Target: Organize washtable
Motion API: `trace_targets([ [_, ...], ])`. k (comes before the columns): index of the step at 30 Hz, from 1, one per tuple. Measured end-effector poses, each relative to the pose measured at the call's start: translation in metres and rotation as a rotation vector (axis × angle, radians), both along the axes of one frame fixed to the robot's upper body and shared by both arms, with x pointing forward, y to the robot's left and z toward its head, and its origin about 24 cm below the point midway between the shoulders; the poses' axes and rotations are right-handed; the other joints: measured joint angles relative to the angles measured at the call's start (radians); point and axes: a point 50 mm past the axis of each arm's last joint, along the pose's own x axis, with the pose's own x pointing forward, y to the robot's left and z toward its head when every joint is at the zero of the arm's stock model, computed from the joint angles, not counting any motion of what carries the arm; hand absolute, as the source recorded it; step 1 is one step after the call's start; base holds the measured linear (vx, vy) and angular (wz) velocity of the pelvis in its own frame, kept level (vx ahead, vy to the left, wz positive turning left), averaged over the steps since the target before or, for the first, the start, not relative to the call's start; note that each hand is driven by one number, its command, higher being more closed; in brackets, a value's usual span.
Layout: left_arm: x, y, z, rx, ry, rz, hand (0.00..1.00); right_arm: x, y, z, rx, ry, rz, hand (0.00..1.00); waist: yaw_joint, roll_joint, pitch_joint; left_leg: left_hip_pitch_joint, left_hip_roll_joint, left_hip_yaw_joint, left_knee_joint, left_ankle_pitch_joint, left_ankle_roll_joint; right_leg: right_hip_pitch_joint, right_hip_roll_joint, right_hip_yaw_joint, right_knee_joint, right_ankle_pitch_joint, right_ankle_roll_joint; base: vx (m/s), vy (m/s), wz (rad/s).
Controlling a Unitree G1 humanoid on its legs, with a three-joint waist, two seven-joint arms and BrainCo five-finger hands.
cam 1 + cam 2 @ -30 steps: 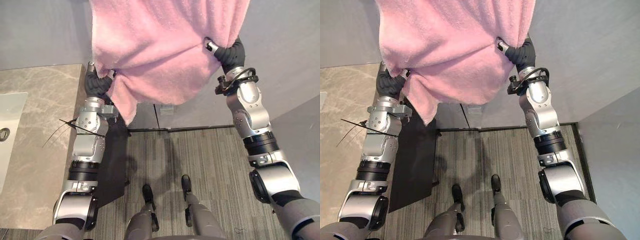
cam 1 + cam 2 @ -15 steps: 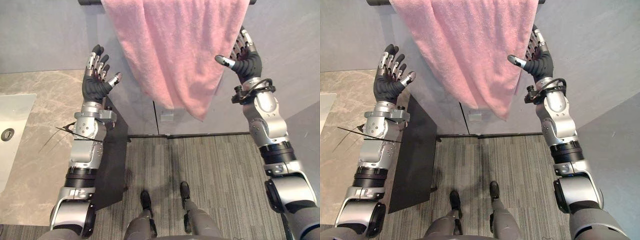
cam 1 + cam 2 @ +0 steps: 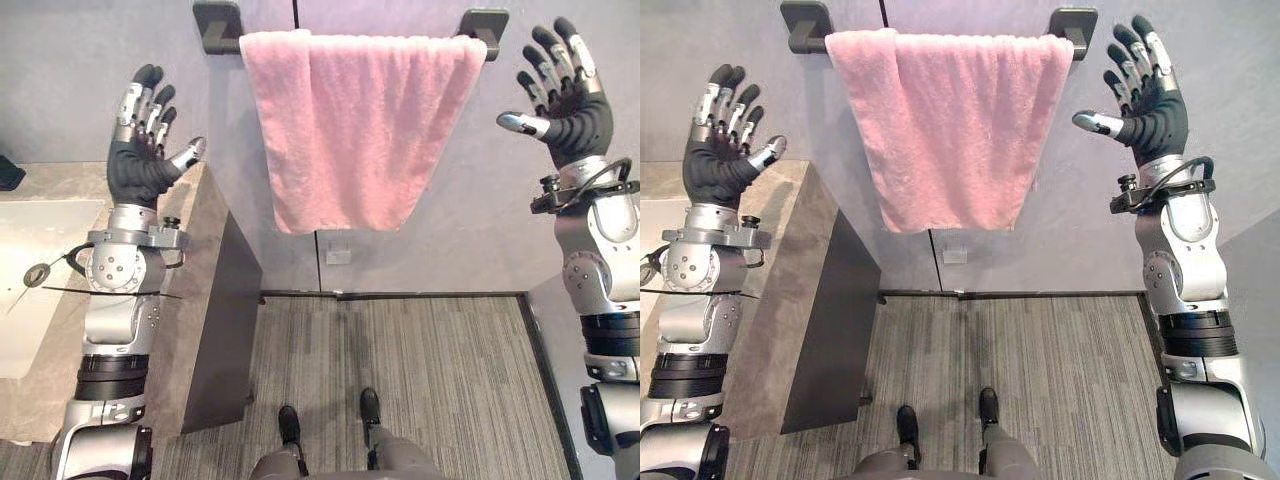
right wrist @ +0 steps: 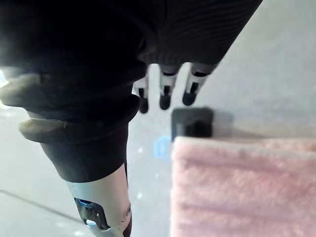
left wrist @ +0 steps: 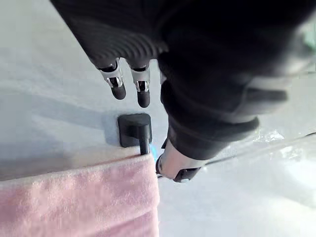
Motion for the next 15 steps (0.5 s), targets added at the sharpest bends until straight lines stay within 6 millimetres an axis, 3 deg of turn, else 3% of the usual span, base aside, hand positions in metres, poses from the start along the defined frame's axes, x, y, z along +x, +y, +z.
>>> trace_targets([
  [4,0.004,-0.018,-0.008,0.014,0.040,-0.087,0.00,0.001,0.022,-0.008,-0.035,0.012,0.091,0.00,0.001,0.003,-0.011,-0.001,-0.005,-0.001,0.000,-0.001,-0.001,0.003,-0.007,-0.010,0.000,-0.005,-0.005,0.00,0.027,0.07],
  [7,0.011,-0.068,-0.030,0.159,0.157,-0.312,0.00,0.009,0.080,-0.044,-0.148,0.166,0.326,0.00,0.004,0.003,-0.012,-0.006,-0.001,-0.015,0.000,-0.003,-0.005,0.001,-0.011,-0.018,0.000,-0.006,-0.004,-0.01,0.003,0.07],
  [9,0.012,-0.082,-0.039,0.175,0.190,-0.373,0.00,0.007,0.104,-0.059,-0.151,0.214,0.418,0.00,0.003,0.003,-0.012,-0.016,-0.002,-0.020,0.000,-0.003,-0.006,-0.006,-0.012,-0.022,0.000,-0.006,-0.004,0.00,0.008,0.06],
  [11,0.017,-0.086,-0.046,0.184,0.226,-0.379,0.00,0.008,0.112,-0.065,-0.134,0.240,0.448,0.00,0.007,0.003,-0.012,-0.022,-0.002,-0.021,0.000,-0.002,-0.006,-0.011,-0.013,-0.023,0.000,-0.006,-0.004,0.02,0.008,0.05],
  [15,0.028,-0.099,-0.052,0.220,0.275,-0.403,0.00,0.014,0.121,-0.056,-0.121,0.223,0.447,0.00,0.007,0.003,-0.012,-0.037,-0.002,-0.029,0.000,0.003,-0.002,-0.022,-0.014,-0.036,0.003,0.005,-0.007,0.03,0.011,0.06],
])
